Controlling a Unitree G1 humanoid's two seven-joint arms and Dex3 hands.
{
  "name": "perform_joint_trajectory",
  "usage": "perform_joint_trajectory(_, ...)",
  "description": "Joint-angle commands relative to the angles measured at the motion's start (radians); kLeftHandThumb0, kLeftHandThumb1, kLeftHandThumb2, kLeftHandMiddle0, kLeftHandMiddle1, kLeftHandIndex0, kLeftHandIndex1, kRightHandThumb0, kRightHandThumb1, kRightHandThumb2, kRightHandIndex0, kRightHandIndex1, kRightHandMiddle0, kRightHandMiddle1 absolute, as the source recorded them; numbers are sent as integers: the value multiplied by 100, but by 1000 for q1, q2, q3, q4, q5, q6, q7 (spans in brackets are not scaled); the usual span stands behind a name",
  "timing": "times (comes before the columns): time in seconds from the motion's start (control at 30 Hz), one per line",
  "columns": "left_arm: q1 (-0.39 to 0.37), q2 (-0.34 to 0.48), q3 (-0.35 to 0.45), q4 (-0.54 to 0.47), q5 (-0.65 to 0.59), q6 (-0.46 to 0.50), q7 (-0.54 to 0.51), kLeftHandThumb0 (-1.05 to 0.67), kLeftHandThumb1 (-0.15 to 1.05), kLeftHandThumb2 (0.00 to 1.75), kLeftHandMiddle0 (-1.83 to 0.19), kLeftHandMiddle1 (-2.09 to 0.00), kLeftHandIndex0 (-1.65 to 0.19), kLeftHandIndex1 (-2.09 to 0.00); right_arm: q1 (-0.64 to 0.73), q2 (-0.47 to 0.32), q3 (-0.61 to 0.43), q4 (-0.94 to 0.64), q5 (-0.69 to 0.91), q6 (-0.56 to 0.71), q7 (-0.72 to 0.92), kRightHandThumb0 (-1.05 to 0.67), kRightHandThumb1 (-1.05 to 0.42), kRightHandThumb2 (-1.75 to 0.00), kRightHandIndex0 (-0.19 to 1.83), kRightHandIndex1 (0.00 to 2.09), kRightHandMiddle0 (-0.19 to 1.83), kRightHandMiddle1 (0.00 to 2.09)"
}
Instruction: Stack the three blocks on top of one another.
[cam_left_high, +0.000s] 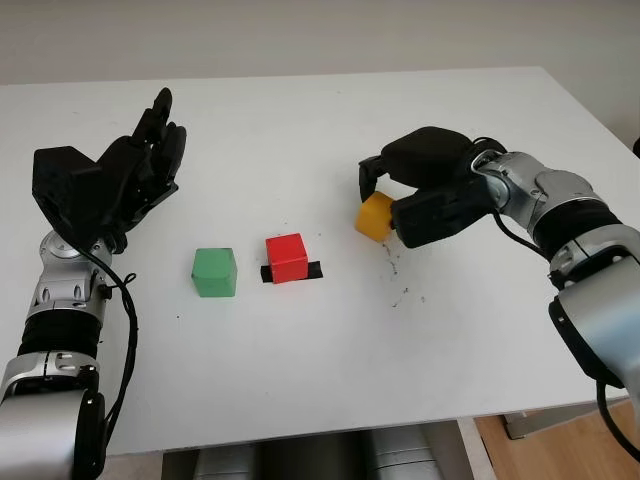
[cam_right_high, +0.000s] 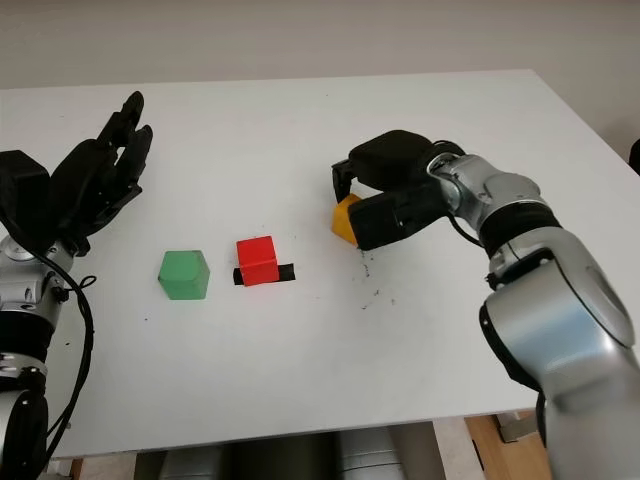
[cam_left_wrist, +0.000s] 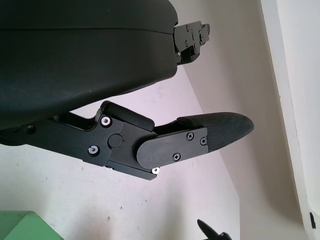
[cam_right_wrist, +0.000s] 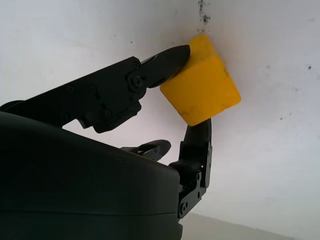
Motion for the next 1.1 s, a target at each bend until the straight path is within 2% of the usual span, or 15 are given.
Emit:
perform_joint_trajectory(0.0, 5, 4, 9, -22, -11, 3, -4, -72, 105, 65, 19, 0, 19, 0, 1, -6, -52, -15, 54, 4, 39, -40, -93, -5, 47, 5, 33, 165)
perform_joint_trajectory(0.27, 7, 1, 7, -28, -22, 14, -2, -73, 105, 63, 19, 0, 19, 0, 8, -18, -168, -60, 187, -16, 139, -41, -92, -5, 48, 5, 36, 153)
perform_joint_trajectory(0.7, 22, 1, 6, -53, -20, 25, 16, -73, 105, 64, 19, 0, 19, 0, 44, 45, -347, -130, 430, -13, 324, -44, -93, -6, 44, 3, 37, 162)
perform_joint_trajectory(0.87, 28, 0, 6, -70, -23, 35, 18, -73, 105, 64, 19, 0, 19, 0, 79, 121, -440, -186, 588, 120, 443, -42, -95, -6, 33, 0, 32, 171)
perform_joint_trajectory(1.07, 33, 1, 5, -82, -19, 39, 26, -73, 105, 64, 19, 0, 19, 0, 175, 199, -472, -364, 668, 346, 442, -42, -94, -5, 27, 0, 34, 170)
